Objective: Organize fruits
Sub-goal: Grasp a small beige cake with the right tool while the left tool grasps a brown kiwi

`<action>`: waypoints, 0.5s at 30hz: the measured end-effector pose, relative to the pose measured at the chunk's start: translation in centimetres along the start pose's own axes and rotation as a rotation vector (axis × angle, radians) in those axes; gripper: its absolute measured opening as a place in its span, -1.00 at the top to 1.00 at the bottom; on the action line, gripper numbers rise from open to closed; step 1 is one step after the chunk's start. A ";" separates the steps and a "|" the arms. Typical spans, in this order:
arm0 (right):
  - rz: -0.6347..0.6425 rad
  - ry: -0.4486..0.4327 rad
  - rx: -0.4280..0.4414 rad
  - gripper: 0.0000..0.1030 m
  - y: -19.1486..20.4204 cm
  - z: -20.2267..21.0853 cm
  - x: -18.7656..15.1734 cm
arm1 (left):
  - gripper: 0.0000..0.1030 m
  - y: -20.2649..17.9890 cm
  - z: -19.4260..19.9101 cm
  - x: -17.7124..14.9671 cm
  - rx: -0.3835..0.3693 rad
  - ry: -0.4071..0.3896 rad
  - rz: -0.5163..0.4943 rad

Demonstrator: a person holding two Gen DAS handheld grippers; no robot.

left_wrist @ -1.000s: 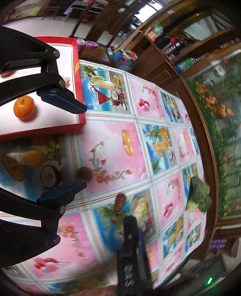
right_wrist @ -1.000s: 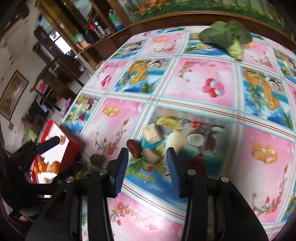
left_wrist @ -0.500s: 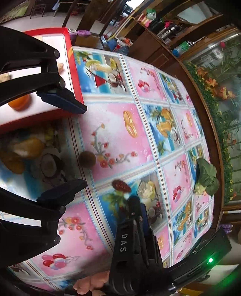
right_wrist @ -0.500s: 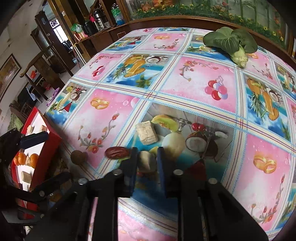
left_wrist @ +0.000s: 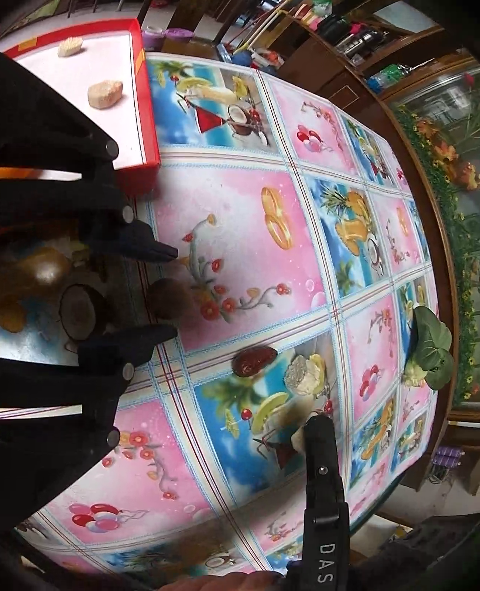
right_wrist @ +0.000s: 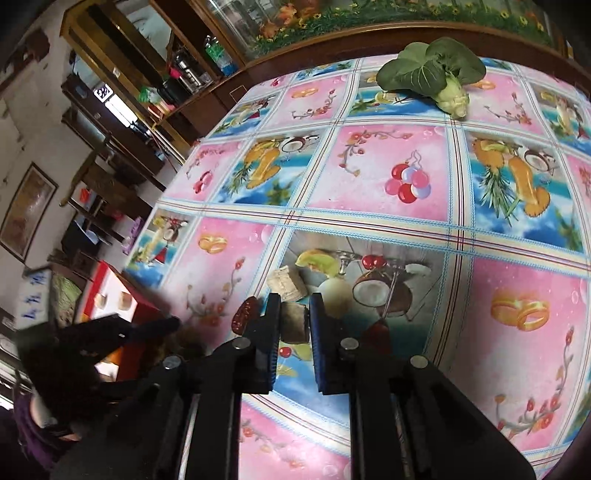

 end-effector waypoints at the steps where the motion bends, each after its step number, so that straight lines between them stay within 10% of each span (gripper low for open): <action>1: -0.006 -0.002 -0.004 0.67 0.0 0.0 0.0 | 0.44 0.0 0.0 0.0 -0.015 -0.002 0.006; 15: -0.005 -0.020 0.042 0.67 1.2 0.4 -0.2 | 0.58 -0.3 2.3 -0.2 -0.021 -0.077 0.027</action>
Point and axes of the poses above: each gripper's, at about its wrist camera, not at the fingertips, and z roughly against the way its jaws point, y to its left, x to its top, the point moved 2 cm from there along -z, roughly the way its jaws point, and after that the axes turned 3 degrees about -z, right-handed, at the moved point
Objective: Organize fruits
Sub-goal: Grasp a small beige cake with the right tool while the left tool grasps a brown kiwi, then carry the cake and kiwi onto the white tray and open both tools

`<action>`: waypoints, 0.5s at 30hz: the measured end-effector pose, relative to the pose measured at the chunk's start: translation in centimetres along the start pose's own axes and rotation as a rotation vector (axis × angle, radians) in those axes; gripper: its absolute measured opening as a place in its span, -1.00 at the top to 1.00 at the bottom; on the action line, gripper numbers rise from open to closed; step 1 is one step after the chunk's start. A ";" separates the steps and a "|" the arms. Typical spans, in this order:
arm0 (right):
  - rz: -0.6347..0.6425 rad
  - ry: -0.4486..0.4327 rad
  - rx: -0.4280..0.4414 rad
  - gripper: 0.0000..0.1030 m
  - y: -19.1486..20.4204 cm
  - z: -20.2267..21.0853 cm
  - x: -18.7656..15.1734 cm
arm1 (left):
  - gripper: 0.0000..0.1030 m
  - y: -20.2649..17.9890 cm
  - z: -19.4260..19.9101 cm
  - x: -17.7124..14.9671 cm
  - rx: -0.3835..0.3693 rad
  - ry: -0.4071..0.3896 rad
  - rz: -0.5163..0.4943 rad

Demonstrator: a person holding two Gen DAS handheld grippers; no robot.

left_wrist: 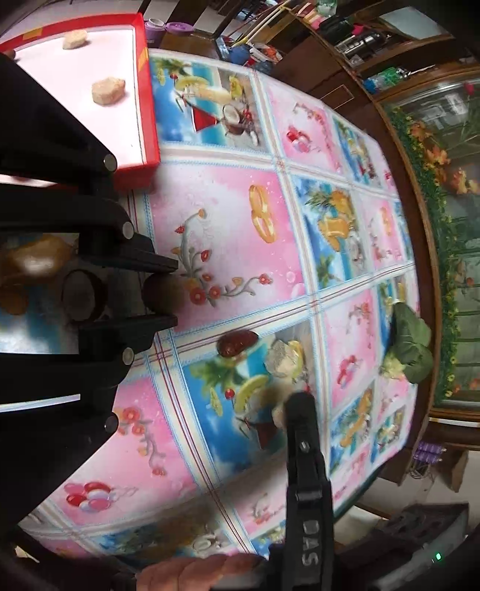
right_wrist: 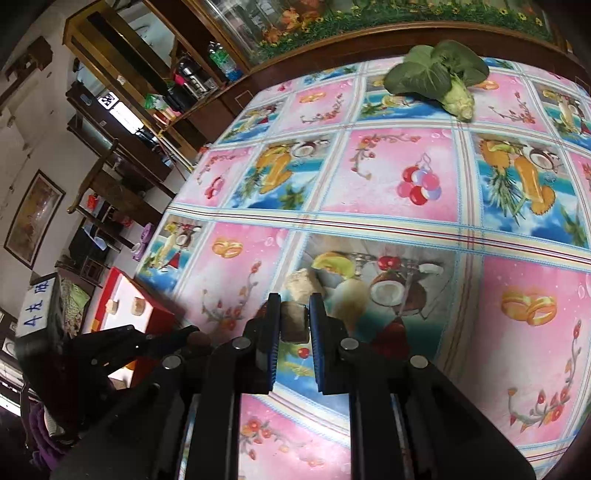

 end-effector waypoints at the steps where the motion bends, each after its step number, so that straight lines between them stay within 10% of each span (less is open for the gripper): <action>1: 0.004 -0.006 0.008 0.67 0.3 0.1 0.0 | 0.58 0.0 0.7 -0.1 0.002 -0.015 0.004; 15: 0.161 -0.050 0.203 0.66 12.3 -0.8 -3.2 | 0.59 9.4 10.5 -4.9 0.156 -0.163 0.181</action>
Point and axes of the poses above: each gripper's, at about its wrist camera, not at the fingertips, and z roughly against the way its jaws point, y to its left, x to its top, the point moved 2 cm from there along -z, roughly the way its jaws point, and after that the axes turned 3 degrees about -z, right-handed, at the moved point
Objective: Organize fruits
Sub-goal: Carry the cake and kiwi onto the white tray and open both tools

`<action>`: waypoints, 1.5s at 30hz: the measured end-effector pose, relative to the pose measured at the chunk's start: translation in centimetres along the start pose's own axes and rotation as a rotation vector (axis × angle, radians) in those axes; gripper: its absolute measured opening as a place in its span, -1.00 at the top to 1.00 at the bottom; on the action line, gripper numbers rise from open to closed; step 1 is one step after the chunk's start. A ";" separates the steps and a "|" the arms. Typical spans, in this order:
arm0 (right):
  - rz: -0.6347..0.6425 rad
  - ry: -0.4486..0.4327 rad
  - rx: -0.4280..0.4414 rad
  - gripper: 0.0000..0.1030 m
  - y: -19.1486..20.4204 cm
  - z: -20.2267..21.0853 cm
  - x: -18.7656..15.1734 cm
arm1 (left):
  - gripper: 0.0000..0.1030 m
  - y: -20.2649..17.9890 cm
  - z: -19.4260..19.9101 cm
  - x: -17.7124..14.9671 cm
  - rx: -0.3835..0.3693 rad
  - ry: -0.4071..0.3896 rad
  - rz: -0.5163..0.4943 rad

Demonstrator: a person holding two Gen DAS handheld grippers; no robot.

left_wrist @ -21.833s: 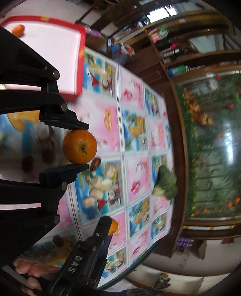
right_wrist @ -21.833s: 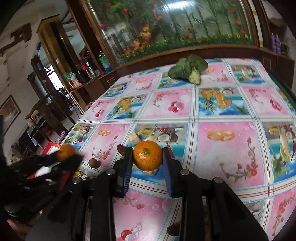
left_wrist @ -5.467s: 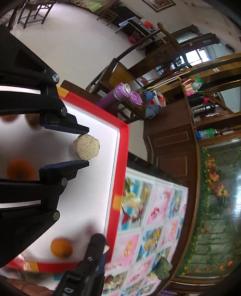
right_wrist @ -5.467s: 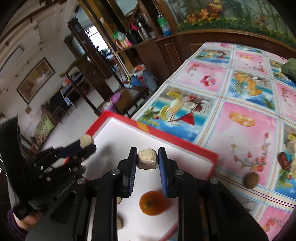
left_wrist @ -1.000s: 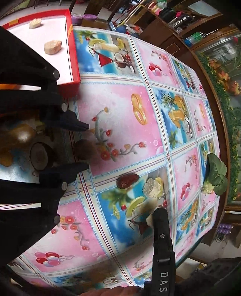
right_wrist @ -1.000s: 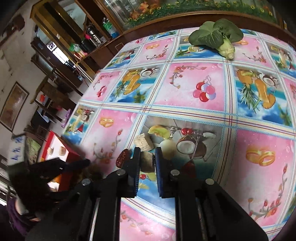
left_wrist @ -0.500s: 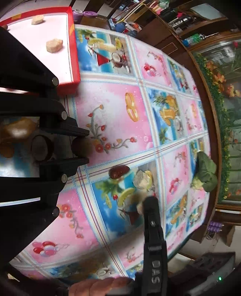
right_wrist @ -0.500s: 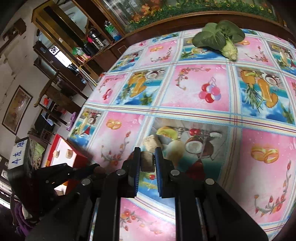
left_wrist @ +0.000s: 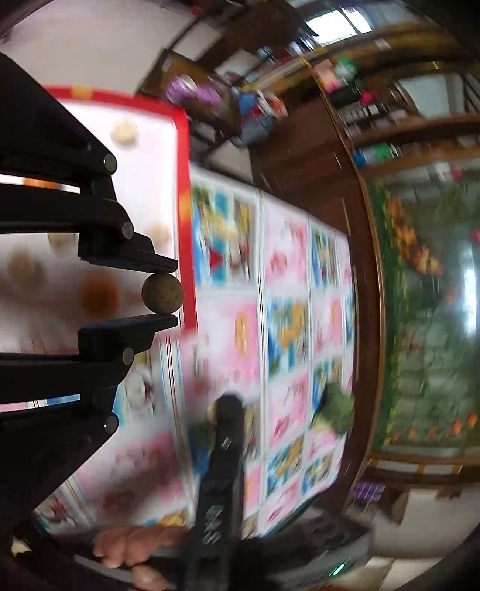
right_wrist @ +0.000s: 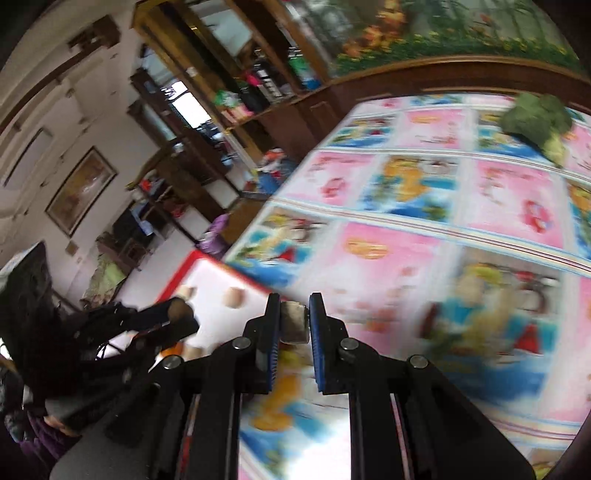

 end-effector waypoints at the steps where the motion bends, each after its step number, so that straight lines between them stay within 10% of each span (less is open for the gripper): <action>1: 0.002 0.004 0.013 0.66 0.8 -0.6 0.0 | 0.59 1.5 0.1 -0.2 0.025 0.003 0.025; 12: 0.113 0.156 0.053 0.66 9.8 -10.2 -2.2 | 0.59 9.1 -3.0 -3.7 0.108 0.122 0.114; 36: 0.247 0.252 -0.094 0.65 11.0 -14.4 -5.1 | 0.56 9.8 -5.4 -6.2 0.166 0.210 0.087; 45: 0.202 0.207 0.006 0.62 10.1 -11.5 -3.7 | 0.00 9.2 -3.4 -5.4 0.216 0.177 0.090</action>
Point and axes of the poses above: each gripper's, at about its wrist camera, not at the fingertips, and z roughly against the way its jaws point, y to its left, x to its top, the point moved 2 cm from there along -z, roughly the way its jaws point, and after that the axes turned 3 degrees about -z, right-handed, at the moved point
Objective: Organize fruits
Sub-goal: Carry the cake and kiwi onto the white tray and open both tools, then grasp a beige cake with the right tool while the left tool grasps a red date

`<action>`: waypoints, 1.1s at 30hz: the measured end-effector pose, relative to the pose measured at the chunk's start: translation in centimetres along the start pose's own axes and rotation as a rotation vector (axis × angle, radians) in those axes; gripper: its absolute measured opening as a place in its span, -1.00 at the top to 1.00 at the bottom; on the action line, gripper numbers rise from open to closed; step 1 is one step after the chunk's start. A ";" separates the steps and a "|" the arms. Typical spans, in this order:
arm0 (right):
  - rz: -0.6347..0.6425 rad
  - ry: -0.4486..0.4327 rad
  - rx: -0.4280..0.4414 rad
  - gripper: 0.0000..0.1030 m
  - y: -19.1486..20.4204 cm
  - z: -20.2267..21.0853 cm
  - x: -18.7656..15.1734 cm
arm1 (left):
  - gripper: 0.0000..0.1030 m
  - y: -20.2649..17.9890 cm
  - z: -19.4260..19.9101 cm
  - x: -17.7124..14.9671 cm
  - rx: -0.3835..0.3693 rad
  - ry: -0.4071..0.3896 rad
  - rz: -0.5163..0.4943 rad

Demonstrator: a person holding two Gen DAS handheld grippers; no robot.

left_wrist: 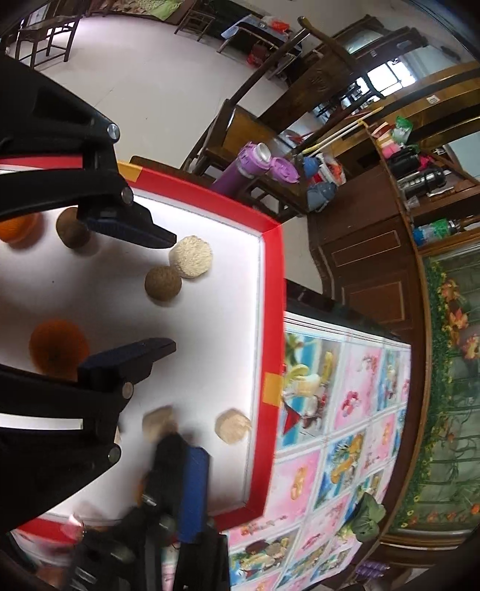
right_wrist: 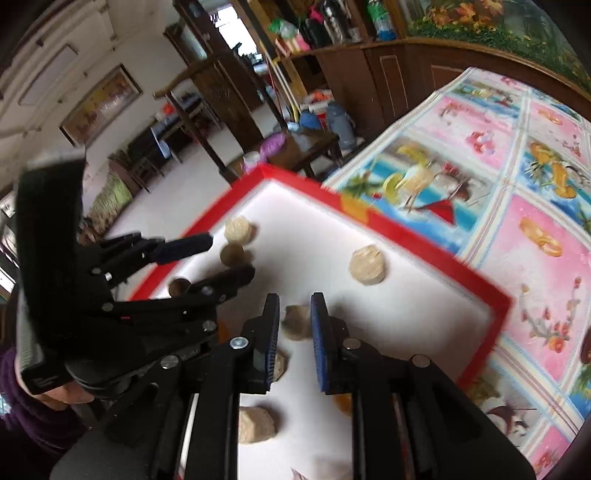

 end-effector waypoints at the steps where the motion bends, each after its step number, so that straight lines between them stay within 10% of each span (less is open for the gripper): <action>1: -0.008 -0.017 0.004 0.62 -0.3 0.7 0.1 | 0.00 -0.3 0.5 0.2 -0.001 -0.010 -0.002; 20: -0.405 -0.214 -0.223 0.62 -21.8 14.9 -1.7 | -0.17 -16.0 5.5 4.8 -0.204 -0.124 -0.222; 33: -0.377 -0.136 -0.259 0.62 -23.0 12.1 -1.6 | -0.17 -21.1 4.1 4.8 -0.295 -0.051 -0.236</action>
Point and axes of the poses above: each gripper's, at about its wrist camera, not at the fingertips, and z roughly against the way its jaws point, y to its left, x to its top, the point moved 2 cm from there along -z, roughly the way its jaws point, and after that the axes turned 3 degrees about -z, right-handed, at the moved point
